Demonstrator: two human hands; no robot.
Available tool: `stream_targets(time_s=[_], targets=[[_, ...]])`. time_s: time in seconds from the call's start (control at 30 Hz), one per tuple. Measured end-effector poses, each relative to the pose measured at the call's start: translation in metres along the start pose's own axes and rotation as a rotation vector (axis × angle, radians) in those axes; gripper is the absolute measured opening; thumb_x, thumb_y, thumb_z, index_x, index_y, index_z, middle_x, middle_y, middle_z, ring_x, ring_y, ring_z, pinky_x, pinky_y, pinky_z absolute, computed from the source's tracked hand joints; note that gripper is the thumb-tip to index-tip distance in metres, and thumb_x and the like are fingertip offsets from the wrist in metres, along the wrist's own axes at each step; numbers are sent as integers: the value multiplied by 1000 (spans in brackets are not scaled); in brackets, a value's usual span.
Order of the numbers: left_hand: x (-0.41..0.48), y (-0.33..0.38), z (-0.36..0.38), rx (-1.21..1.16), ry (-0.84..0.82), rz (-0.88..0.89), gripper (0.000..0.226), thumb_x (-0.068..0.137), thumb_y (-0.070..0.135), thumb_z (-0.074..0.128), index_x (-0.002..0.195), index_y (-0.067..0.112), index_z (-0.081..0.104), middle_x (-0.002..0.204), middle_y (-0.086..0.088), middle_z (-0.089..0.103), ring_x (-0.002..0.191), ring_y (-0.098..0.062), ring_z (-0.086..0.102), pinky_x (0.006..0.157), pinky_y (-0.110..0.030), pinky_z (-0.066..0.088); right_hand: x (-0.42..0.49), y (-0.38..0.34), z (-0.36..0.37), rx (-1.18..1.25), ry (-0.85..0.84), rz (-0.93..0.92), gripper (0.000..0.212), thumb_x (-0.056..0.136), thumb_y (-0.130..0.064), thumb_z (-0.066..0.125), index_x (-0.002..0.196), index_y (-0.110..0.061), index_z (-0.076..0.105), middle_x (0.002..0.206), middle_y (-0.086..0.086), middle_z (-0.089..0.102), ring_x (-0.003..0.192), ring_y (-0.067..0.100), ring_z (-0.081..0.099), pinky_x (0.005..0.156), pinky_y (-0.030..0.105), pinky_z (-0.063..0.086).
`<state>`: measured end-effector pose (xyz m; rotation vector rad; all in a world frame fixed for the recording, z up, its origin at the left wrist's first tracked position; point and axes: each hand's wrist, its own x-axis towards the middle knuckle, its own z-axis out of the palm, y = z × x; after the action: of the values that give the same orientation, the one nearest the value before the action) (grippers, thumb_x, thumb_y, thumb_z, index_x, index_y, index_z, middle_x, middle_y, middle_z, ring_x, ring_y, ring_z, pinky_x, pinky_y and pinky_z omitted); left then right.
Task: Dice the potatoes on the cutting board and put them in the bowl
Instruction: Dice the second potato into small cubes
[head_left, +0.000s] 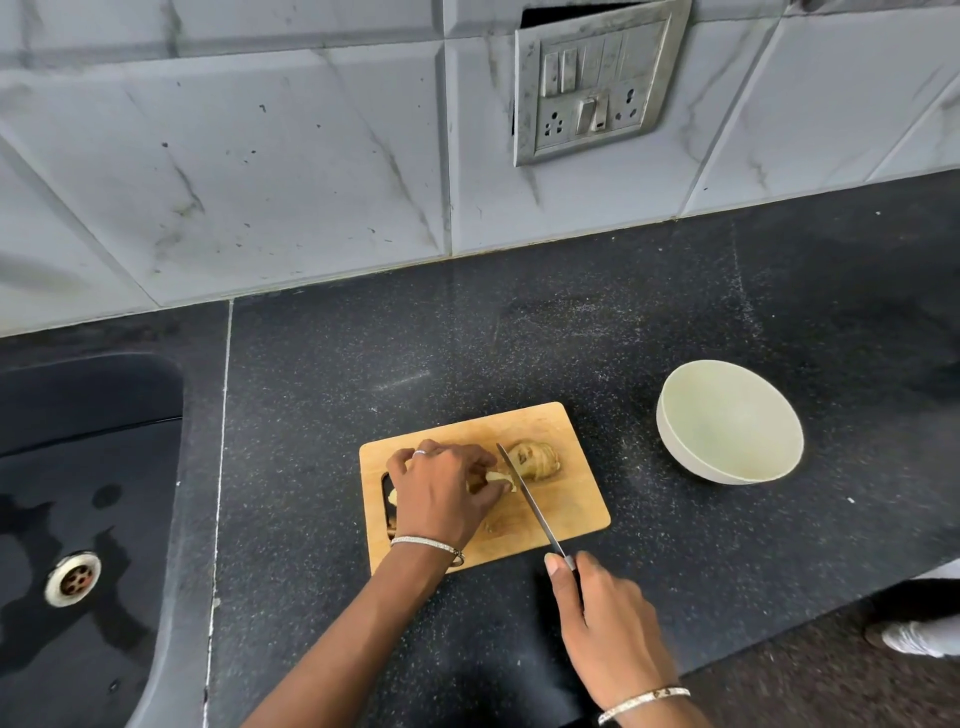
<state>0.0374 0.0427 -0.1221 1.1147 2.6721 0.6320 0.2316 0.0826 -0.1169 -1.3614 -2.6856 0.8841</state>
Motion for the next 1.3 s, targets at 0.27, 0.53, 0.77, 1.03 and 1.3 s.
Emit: stream_targets(time_s=[0.27,0.53,0.77,1.03,1.3], targets=[[11,11,3,3,-3,-13,21,84,54,60,91,38,70,78,19,69,99,-10,52,91,-38,25,-9,-3,-9,47,36,15,43,94,-59,18,77,-25,38,66,-2,54,62,20,49,59,35,37],[13,-4,-1,-126,-48,-97,7,85,44,65,85,40,71,75,18,66,94,-13,50,80,-36,29,-15,-11,-13,-2,-23,30,41,97,-56,18,86,-24,42,69,-3,53,59,14,44,51,24,36],[14,-3,4,-127,-17,-104,6,83,43,68,86,43,73,90,18,64,99,-14,45,82,-37,31,-11,-11,-4,10,-36,54,41,98,-55,19,83,-25,42,70,-4,53,64,15,46,58,31,36],[-1,-7,3,15,-2,-1,31,76,61,65,102,46,68,106,25,56,107,-10,41,92,-38,22,-9,-2,5,-8,-40,82,39,97,-57,18,85,-26,40,74,-4,56,78,22,61,62,36,41],[-7,-1,6,98,5,15,35,73,60,68,105,45,66,114,23,55,112,-10,41,99,-40,18,-10,-2,5,-6,-3,60,37,98,-54,18,85,-27,39,70,-5,52,77,21,61,64,35,44]])
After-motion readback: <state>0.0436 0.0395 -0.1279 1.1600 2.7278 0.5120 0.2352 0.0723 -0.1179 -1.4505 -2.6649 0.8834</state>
